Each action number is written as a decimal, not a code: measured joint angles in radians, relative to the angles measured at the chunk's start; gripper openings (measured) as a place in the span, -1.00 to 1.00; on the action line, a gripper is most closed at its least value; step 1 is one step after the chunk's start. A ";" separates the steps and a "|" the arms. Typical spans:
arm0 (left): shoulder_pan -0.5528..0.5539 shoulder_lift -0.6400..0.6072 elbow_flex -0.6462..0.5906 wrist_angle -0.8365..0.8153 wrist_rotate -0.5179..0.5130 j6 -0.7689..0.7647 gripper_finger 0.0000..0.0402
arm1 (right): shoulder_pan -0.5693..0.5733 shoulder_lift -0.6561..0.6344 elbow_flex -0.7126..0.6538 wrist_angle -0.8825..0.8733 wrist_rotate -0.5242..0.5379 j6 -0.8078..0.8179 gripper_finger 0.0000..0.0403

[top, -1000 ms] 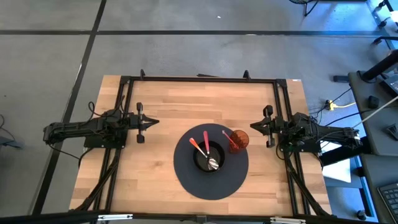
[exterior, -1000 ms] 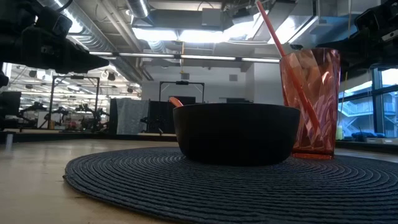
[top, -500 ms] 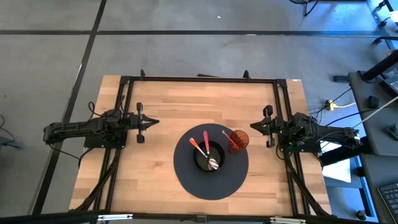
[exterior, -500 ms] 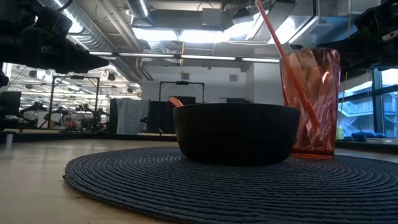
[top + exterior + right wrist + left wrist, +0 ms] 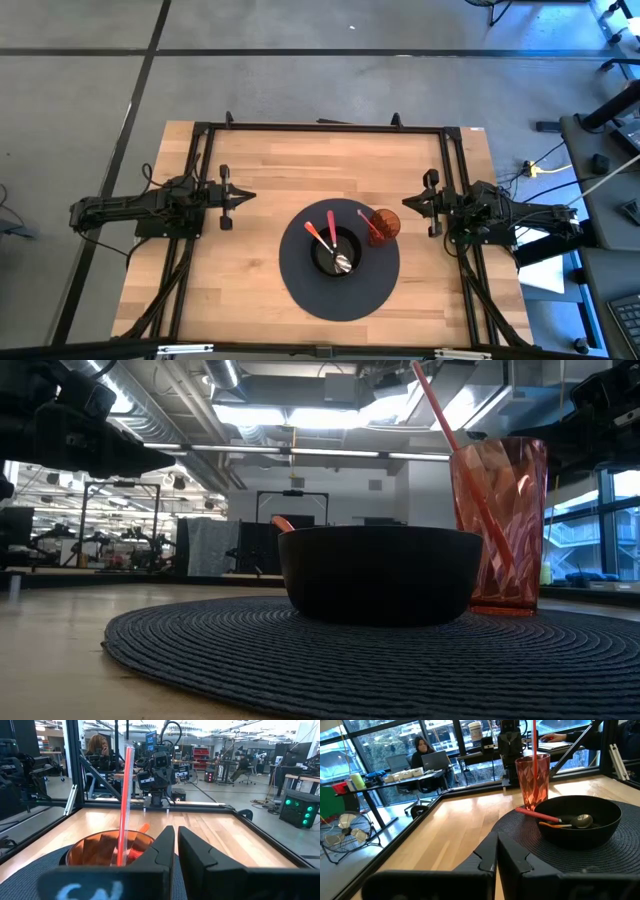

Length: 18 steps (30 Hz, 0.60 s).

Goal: Pick & Place Utensil
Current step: Return to Home Position

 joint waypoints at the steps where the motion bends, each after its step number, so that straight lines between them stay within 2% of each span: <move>1: 0.000 0.000 0.000 0.000 0.000 0.000 -0.97 | 0.000 0.000 0.000 0.000 0.000 -0.002 -0.87; 18: 0.000 0.000 0.000 0.000 0.000 0.000 -0.96 | 0.000 0.000 0.000 0.000 0.000 -0.002 -0.87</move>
